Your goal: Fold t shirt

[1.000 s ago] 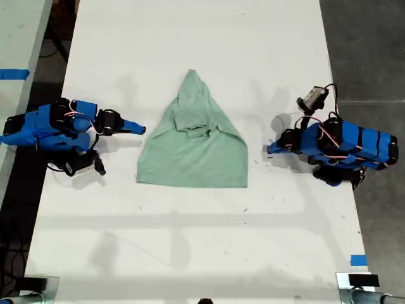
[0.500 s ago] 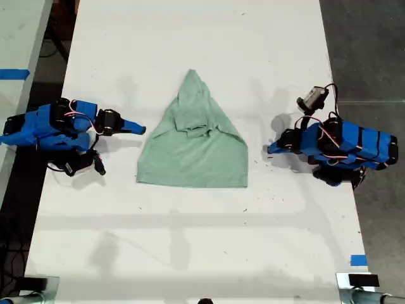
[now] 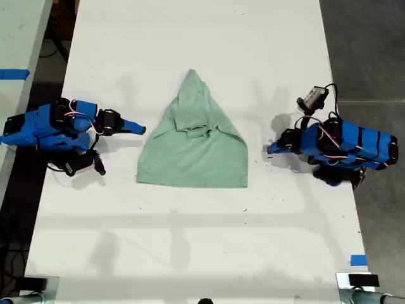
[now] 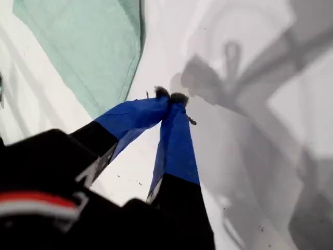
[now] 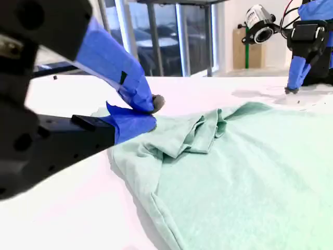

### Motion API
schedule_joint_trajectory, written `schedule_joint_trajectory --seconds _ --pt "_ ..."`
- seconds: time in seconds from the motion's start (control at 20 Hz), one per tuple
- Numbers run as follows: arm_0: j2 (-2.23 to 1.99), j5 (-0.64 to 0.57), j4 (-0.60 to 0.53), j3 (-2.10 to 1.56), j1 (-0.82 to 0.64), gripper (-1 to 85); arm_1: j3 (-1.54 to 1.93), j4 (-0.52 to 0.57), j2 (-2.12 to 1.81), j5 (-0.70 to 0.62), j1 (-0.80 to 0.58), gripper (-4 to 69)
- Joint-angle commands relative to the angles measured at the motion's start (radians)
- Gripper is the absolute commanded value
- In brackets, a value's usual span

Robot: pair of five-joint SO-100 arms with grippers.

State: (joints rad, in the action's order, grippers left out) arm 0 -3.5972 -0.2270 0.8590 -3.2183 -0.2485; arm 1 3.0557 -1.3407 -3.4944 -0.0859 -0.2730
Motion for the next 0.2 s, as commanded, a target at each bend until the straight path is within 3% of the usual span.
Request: schedule_joint_trajectory --seconds 0.0,0.15 --pt "-0.006 0.012 0.003 -0.009 -0.014 -0.1 0.048 0.003 -0.014 0.011 0.009 0.9" --pt "-0.006 0.012 0.003 -0.009 -0.014 -0.1 0.048 0.003 -0.014 0.011 0.009 0.9"
